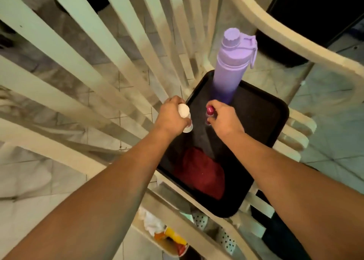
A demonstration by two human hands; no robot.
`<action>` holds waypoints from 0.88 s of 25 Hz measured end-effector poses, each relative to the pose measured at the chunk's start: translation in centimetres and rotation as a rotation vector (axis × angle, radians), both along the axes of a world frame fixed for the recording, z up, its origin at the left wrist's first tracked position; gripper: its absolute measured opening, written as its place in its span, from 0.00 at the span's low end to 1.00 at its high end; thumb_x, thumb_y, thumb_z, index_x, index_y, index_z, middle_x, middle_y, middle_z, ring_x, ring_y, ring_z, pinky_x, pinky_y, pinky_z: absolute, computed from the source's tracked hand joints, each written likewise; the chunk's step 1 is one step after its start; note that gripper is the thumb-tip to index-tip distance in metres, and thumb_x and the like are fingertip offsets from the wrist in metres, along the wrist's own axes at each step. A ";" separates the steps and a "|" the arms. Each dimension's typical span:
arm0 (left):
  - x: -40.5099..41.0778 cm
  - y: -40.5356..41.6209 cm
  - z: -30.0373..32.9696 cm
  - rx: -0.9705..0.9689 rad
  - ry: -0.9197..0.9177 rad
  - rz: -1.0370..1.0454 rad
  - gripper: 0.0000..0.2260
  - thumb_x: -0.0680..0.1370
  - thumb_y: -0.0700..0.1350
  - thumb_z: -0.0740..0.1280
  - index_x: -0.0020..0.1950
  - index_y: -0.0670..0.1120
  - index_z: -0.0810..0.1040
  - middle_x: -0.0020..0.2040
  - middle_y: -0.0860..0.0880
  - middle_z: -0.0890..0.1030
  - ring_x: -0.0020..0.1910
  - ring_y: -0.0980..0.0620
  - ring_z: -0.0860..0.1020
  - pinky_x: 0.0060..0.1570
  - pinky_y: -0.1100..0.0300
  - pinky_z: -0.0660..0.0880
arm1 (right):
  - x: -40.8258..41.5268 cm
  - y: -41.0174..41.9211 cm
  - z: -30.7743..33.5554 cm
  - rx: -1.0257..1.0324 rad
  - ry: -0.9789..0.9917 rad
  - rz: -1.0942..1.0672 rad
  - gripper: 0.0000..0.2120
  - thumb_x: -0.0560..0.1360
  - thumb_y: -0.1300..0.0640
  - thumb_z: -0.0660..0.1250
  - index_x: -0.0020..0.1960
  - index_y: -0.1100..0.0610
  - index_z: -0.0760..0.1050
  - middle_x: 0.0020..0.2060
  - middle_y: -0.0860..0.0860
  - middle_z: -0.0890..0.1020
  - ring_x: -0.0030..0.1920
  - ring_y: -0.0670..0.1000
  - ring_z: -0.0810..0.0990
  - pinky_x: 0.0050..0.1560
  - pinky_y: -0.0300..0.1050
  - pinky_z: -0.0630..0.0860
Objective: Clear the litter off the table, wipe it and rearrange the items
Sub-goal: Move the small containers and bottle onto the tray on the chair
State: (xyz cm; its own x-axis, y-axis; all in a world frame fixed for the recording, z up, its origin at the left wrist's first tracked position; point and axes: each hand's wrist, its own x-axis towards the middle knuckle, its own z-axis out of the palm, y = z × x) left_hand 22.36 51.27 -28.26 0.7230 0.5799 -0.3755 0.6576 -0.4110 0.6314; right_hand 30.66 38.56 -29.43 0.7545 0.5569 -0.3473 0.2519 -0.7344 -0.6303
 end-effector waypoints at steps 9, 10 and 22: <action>-2.9 -0.7 -2.9 0.033 0.169 -0.188 0.20 0.69 0.41 0.72 0.59 0.44 0.71 0.57 0.45 0.71 0.55 0.45 0.73 0.48 0.56 0.70 | -0.9 0.5 -2.6 -0.080 0.036 0.063 0.14 0.72 0.70 0.61 0.53 0.56 0.73 0.50 0.56 0.77 0.47 0.55 0.77 0.53 0.50 0.75; -2.8 -0.8 -2.9 0.040 0.163 -0.185 0.20 0.70 0.40 0.72 0.60 0.44 0.71 0.58 0.45 0.71 0.56 0.45 0.73 0.50 0.55 0.71 | -0.9 0.5 -2.8 -0.079 0.038 0.057 0.14 0.72 0.70 0.60 0.54 0.56 0.72 0.51 0.56 0.77 0.48 0.55 0.77 0.54 0.51 0.75; -2.9 -1.7 -2.8 0.013 0.152 -0.152 0.31 0.70 0.44 0.73 0.69 0.50 0.65 0.65 0.49 0.69 0.63 0.48 0.71 0.61 0.52 0.72 | -1.5 1.7 -3.5 -0.096 0.014 0.181 0.17 0.72 0.66 0.65 0.60 0.55 0.72 0.56 0.54 0.76 0.55 0.57 0.76 0.57 0.53 0.74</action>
State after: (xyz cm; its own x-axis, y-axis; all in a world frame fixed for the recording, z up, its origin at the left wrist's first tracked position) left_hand 19.45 49.61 -31.08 0.7382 0.4737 -0.4804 0.6746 -0.5203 0.5236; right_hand 29.12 40.23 -32.90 0.6396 0.6469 -0.4152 0.3768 -0.7347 -0.5642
